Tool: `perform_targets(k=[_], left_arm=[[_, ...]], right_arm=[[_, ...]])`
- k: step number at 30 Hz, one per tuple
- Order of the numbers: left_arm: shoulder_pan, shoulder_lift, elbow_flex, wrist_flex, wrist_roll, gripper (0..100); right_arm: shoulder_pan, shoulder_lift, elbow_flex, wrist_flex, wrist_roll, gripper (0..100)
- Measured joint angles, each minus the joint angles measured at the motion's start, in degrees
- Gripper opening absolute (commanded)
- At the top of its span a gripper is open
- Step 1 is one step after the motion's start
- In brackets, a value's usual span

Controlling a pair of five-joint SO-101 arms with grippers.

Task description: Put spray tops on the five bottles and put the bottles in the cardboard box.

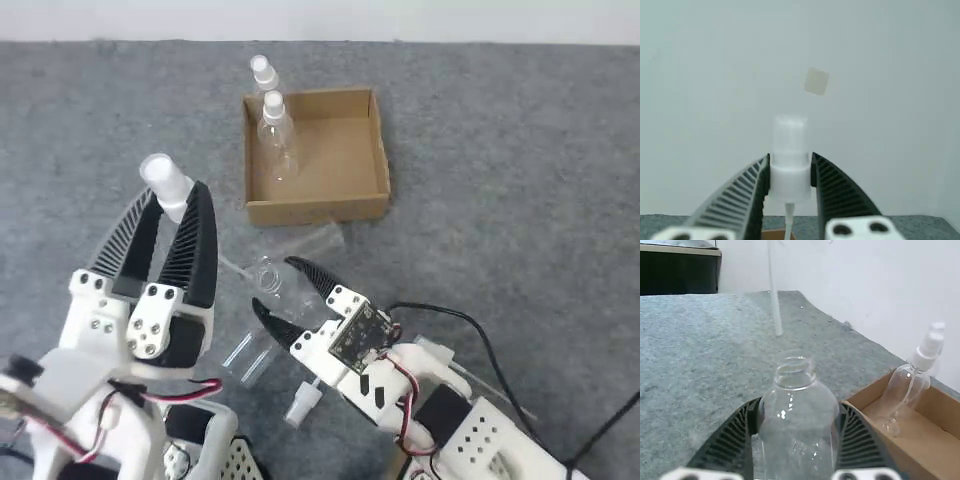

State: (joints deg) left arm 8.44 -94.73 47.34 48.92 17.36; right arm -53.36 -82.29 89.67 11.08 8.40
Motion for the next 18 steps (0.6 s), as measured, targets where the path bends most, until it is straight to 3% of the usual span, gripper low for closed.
perform_targets(k=[18], left_arm=[[1.1, -1.8, 4.5, 0.0, 0.0, 1]], right_arm=[[-2.0, 0.0, 0.0, 0.0, 0.1, 3.4]])
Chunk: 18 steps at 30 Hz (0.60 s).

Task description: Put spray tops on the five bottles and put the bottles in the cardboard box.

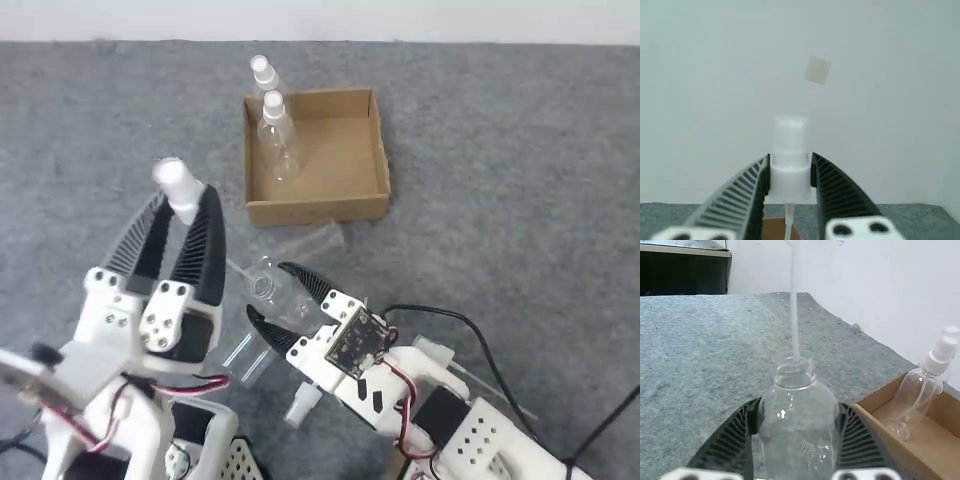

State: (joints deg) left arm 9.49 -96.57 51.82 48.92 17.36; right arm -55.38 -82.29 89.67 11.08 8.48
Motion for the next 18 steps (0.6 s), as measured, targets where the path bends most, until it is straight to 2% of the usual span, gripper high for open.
perform_targets(k=[7, 18], left_arm=[[5.3, 0.0, 4.0, 0.3, 0.0, 1], [5.9, 0.0, 7.5, 0.3, -1.8, 1]], right_arm=[[0.1, 0.0, 0.0, 0.0, 0.0, 3.4], [0.2, 0.0, 0.0, 0.0, 0.0, 3.4]])
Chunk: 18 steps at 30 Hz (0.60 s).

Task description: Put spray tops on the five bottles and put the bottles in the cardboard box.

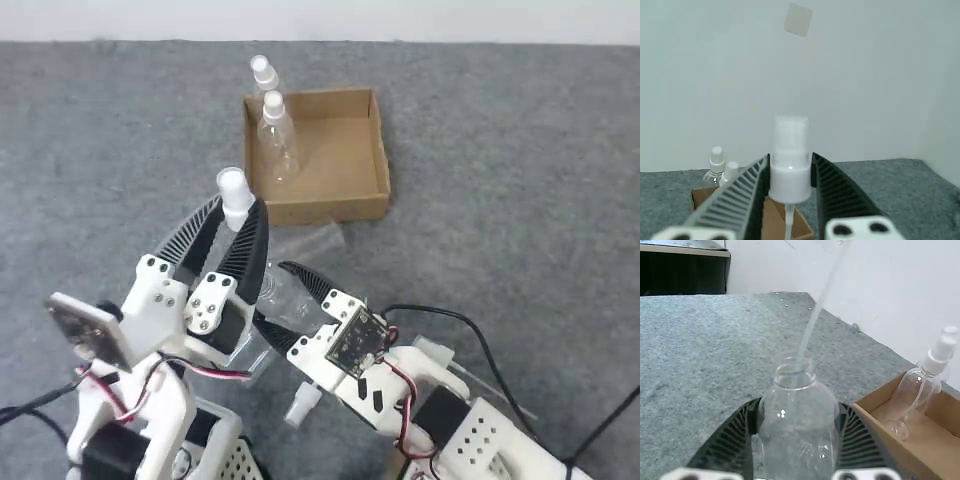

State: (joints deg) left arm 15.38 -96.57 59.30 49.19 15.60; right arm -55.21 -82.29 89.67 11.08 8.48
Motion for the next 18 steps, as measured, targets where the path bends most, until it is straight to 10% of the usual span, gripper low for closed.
perform_targets(k=[18], left_arm=[[2.1, 0.0, 1.9, 2.4, -1.0, 7]], right_arm=[[3.8, 0.0, 0.0, 0.0, 0.0, 3.4]])
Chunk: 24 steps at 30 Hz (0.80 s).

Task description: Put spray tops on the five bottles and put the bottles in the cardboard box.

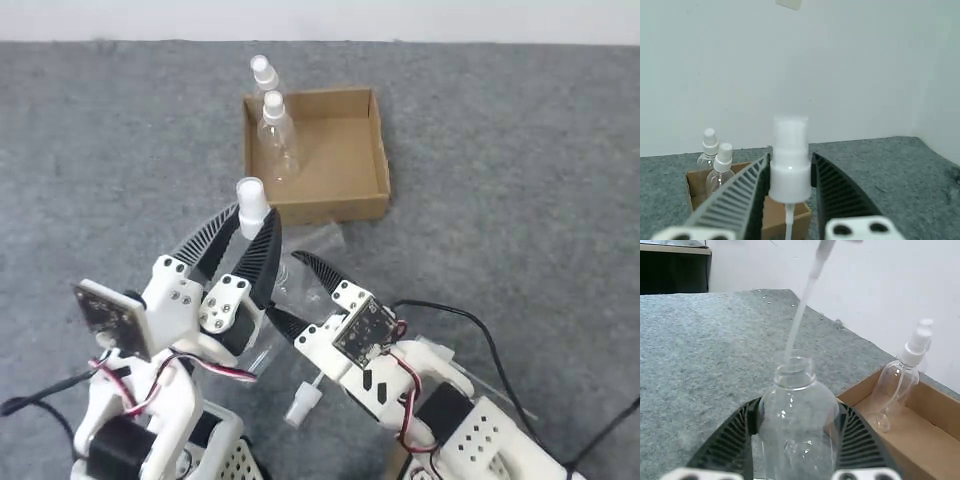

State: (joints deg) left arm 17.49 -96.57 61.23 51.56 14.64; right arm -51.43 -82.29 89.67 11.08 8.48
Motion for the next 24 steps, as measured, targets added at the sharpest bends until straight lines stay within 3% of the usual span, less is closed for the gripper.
perform_targets(k=[10, 24], left_arm=[[0.1, 0.0, 0.0, 2.3, -0.3, 17], [0.0, 0.0, 0.0, 3.3, -0.3, 17]], right_arm=[[0.0, 0.0, 0.0, 0.0, 0.0, 3.4], [4.6, 0.0, 0.0, 0.0, -2.5, 3.4]])
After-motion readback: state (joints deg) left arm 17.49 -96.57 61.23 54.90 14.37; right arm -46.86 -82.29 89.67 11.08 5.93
